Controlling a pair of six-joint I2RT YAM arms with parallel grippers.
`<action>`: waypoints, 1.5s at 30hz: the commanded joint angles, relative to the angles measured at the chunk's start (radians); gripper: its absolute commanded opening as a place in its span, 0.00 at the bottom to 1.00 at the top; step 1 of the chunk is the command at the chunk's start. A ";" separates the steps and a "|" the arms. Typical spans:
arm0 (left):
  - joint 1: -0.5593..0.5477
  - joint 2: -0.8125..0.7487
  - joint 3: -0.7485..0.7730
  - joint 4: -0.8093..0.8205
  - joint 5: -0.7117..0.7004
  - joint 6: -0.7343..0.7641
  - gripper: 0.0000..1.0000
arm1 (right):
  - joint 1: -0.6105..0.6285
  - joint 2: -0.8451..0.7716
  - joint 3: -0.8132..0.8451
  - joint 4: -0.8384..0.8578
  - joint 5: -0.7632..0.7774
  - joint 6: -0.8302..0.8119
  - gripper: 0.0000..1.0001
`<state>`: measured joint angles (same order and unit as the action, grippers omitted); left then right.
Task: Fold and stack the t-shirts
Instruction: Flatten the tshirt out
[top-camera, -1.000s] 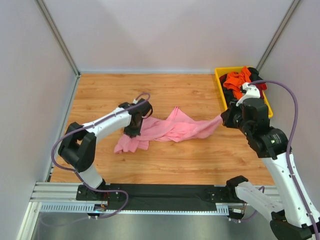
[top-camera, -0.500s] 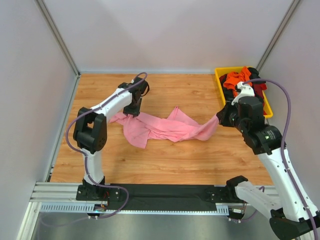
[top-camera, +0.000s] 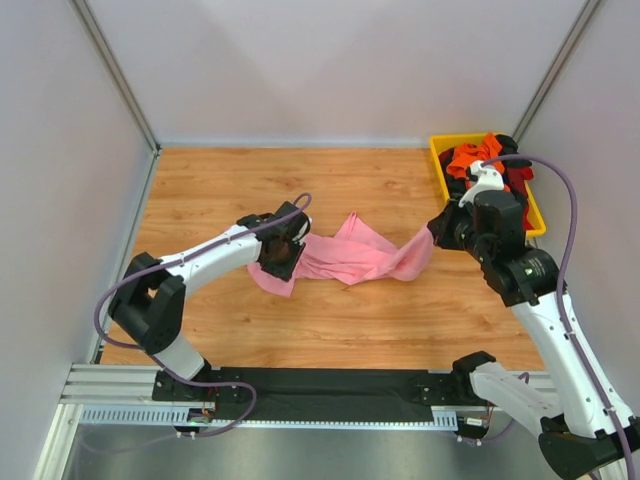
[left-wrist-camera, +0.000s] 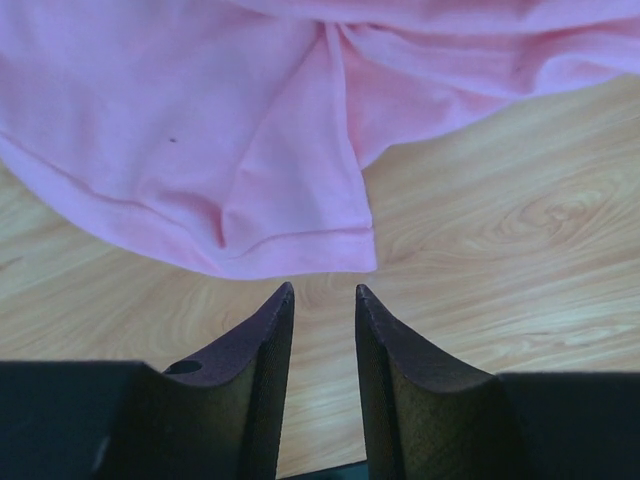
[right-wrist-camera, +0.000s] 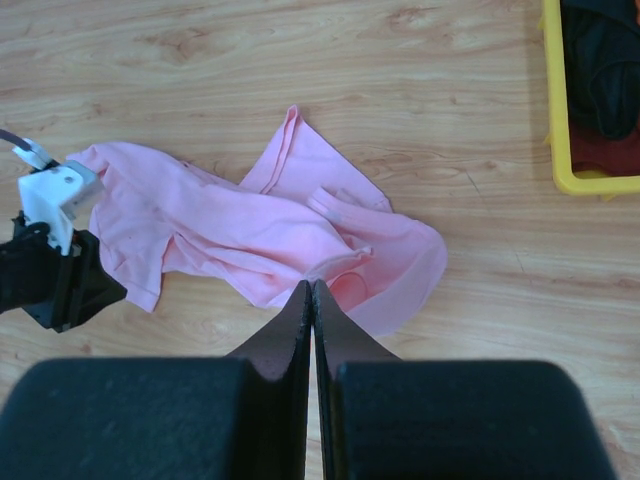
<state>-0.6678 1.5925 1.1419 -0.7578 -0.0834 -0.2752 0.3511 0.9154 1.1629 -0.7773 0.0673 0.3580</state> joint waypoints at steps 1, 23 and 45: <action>-0.039 0.043 -0.025 0.069 0.027 -0.022 0.38 | -0.001 -0.010 -0.011 0.041 -0.014 -0.013 0.00; -0.090 0.139 -0.100 0.132 -0.019 -0.079 0.34 | -0.001 -0.033 -0.019 0.023 -0.006 -0.016 0.00; -0.095 0.037 -0.038 -0.013 -0.171 -0.125 0.00 | -0.001 -0.050 0.006 -0.014 0.041 -0.025 0.00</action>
<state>-0.7574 1.7283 1.0557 -0.6899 -0.2119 -0.3916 0.3508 0.8730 1.1275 -0.7765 0.0700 0.3565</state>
